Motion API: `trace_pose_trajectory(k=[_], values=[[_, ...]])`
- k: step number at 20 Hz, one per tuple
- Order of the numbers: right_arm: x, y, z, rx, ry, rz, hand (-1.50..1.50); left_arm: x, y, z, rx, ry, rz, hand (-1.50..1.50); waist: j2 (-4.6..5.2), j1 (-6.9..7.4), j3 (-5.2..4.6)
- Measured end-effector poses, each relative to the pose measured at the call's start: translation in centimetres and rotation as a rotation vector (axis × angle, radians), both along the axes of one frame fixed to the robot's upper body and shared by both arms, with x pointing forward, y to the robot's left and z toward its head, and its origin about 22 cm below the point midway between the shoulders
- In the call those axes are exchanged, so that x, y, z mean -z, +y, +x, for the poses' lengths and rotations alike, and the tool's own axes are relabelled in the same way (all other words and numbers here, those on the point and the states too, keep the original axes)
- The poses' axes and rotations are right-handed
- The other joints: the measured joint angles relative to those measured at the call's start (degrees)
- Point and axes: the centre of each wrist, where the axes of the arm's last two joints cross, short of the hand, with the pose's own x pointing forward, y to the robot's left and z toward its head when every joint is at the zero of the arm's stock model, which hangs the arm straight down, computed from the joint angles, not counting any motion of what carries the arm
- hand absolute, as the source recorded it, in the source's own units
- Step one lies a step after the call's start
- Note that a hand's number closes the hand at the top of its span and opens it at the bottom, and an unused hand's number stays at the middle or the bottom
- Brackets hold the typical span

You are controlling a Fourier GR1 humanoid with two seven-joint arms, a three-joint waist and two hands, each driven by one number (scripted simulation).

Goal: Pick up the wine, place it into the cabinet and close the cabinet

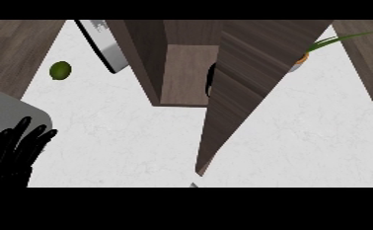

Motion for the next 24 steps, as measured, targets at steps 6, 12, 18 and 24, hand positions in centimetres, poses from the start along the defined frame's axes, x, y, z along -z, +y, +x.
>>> trace_pose_trajectory(k=[6, 12, 18, 24], values=[[-0.3, 1.2, -0.4, 0.045, -0.037, -0.009, 1.50, -0.4, 3.5, -0.8, -0.033, 0.006, 0.004, -1.50, -0.14, 0.84, -0.06], [-0.7, 1.6, -0.3, 0.124, -0.083, 0.061, 1.50, -0.8, 6.4, -1.3, -0.030, 0.000, 0.024, -1.50, -0.08, 1.69, -0.13], [-1.5, 3.3, 1.4, 0.172, -0.099, 0.122, 1.50, -1.0, 8.6, -1.7, -0.025, 0.003, 0.031, -1.50, 0.33, 2.41, -0.12], [-3.5, 8.2, 6.9, 0.266, -0.122, 0.134, 1.50, -1.4, 10.2, -1.9, -0.037, 0.011, 0.049, -1.50, 0.74, 2.51, -0.06]])
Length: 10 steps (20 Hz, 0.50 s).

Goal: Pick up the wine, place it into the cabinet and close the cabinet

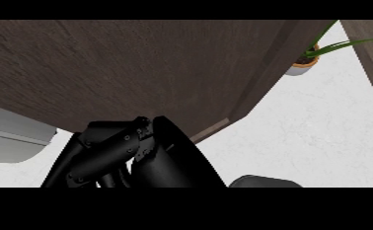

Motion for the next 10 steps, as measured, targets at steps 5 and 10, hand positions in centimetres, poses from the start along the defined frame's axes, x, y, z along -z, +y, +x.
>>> trace_pose_trajectory(k=[5, 10], values=[[-2.1, 1.9, 4.7, 0.012, 0.005, -0.018, 1.50, -0.3, 1.6, -0.5, 0.002, 0.015, 0.012, -1.50, 0.15, -0.17, 0.15], [-2.9, 2.8, 9.2, -0.026, 0.021, -0.052, 1.50, -0.4, 2.5, -1.0, 0.017, 0.033, 0.025, -1.50, 0.27, -0.36, 0.16]])
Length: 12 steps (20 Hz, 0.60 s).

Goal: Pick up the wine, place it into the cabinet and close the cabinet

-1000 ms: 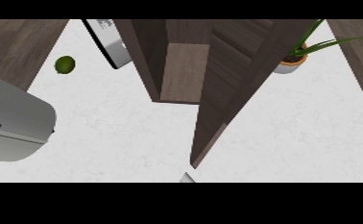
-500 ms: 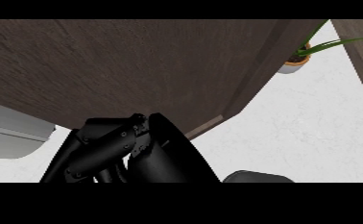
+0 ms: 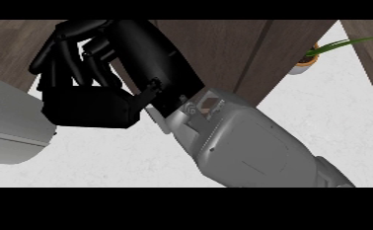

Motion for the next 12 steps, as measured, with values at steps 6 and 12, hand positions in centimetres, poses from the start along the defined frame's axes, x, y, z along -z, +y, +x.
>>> trace_pose_trajectory(k=[6, 12], values=[[0.9, 0.8, 2.5, -0.265, 0.146, -0.174, 1.50, 0.0, 0.1, 0.1, 0.006, -0.004, 0.001, -1.50, 0.37, 0.56, 0.00], [2.6, 1.5, 4.7, -0.495, 0.265, -0.357, 1.50, -0.1, 0.6, -0.2, 0.012, 0.018, -0.011, -1.50, 0.20, 0.15, -0.08]])
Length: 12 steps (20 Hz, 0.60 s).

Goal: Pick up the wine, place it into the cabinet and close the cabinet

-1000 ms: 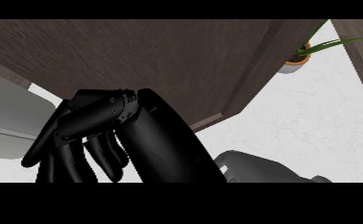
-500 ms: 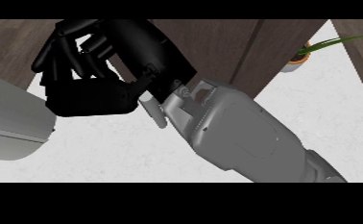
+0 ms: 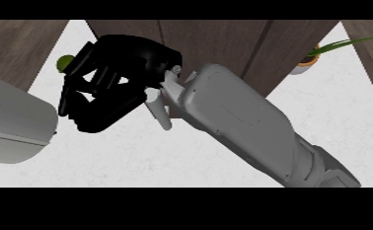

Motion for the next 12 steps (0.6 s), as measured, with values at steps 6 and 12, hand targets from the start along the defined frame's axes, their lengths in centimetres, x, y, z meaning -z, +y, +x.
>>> trace_pose_trajectory(k=[6, 12], values=[[1.4, -0.2, 2.9, -0.069, 0.107, -0.019, 1.50, -0.2, 0.4, -0.5, 0.005, 0.010, -0.005, -1.50, -0.20, -0.56, -0.02], [2.0, -0.6, 5.1, -0.125, 0.165, 0.042, 1.50, -0.2, 0.8, -0.5, 0.008, 0.018, -0.007, -1.50, -0.39, -0.76, -0.11]])
